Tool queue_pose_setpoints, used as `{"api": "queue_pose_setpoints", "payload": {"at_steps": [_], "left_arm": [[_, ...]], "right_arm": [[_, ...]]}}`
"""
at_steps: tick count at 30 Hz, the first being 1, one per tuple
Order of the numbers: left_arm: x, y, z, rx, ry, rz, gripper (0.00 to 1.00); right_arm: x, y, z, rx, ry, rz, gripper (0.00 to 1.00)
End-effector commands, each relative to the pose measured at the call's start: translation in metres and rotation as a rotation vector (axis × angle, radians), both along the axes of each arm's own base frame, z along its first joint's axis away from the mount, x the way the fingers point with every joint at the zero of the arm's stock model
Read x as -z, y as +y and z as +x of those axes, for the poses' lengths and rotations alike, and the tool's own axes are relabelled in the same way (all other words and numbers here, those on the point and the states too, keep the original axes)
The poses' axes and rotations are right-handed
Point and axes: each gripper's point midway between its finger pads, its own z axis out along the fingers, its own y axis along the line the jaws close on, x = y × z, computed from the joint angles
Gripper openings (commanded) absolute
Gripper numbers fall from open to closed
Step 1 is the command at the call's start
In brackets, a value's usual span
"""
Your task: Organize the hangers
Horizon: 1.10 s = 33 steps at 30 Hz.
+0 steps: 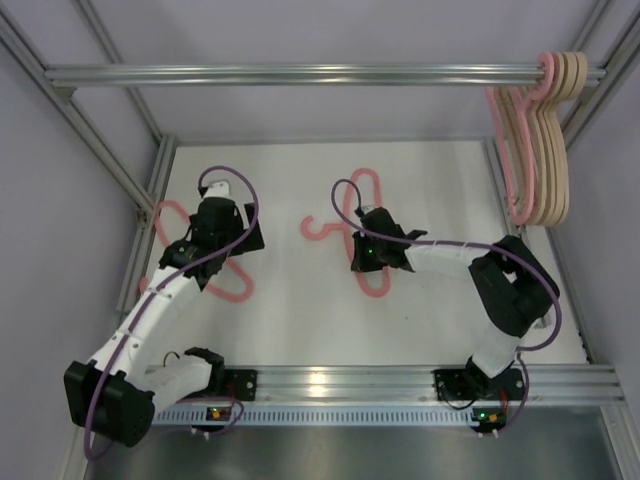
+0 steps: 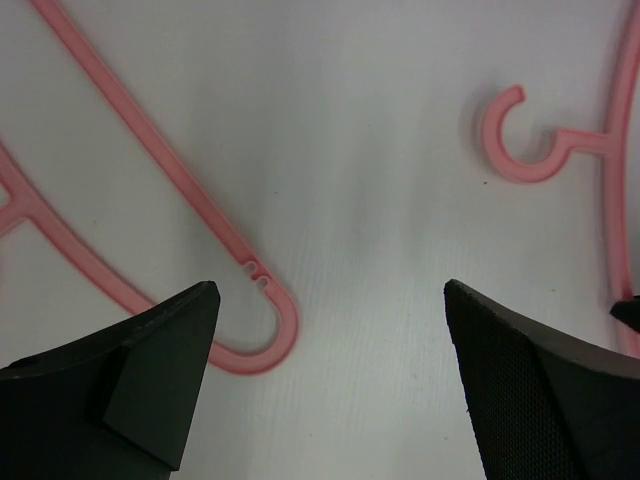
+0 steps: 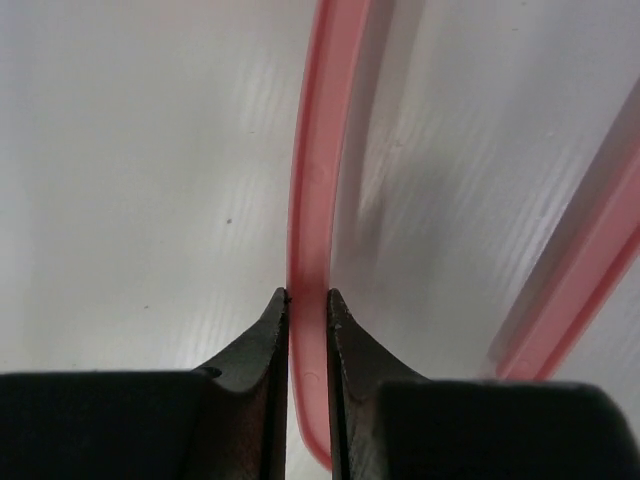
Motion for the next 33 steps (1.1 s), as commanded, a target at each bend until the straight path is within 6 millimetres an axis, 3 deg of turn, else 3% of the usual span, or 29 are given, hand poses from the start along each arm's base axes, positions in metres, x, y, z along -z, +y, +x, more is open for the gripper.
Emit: {"api": "queue_pose_setpoints", "payload": {"at_steps": [1,7,11,17,24,29,31,33], "left_arm": [[-0.009,-0.023,0.008,-0.006,-0.054,-0.182,0.98],[0.008,-0.054,0.017,0.010,-0.023,-0.357,0.98],[0.008,-0.069,0.026,0.024,-0.027,-0.437,0.98],[0.021,-0.069,0.038,-0.041,-0.016,-0.458,0.94],[0.046,-0.061,0.038,-0.117,0.021,-0.443,0.85],[0.055,-0.064,0.039,-0.133,0.033,-0.467,0.73],[0.052,-0.067,0.042,-0.128,0.027,-0.488,0.62],[0.046,-0.070,0.044,-0.127,0.020,-0.506,0.44]], "right_arm": [[-0.055,0.047,-0.006,-0.074,-0.089,0.245,0.00],[-0.076,0.067,-0.030,-0.162,-0.130,0.313,0.00],[-0.079,0.074,-0.043,-0.200,-0.134,0.322,0.00],[-0.088,0.085,-0.056,-0.235,-0.144,0.391,0.00],[-0.095,0.090,-0.060,-0.245,-0.160,0.427,0.00],[-0.100,0.091,-0.061,-0.257,-0.167,0.438,0.00],[-0.096,0.091,-0.063,-0.263,-0.158,0.436,0.00],[-0.093,0.092,-0.064,-0.266,-0.156,0.441,0.00]]}}
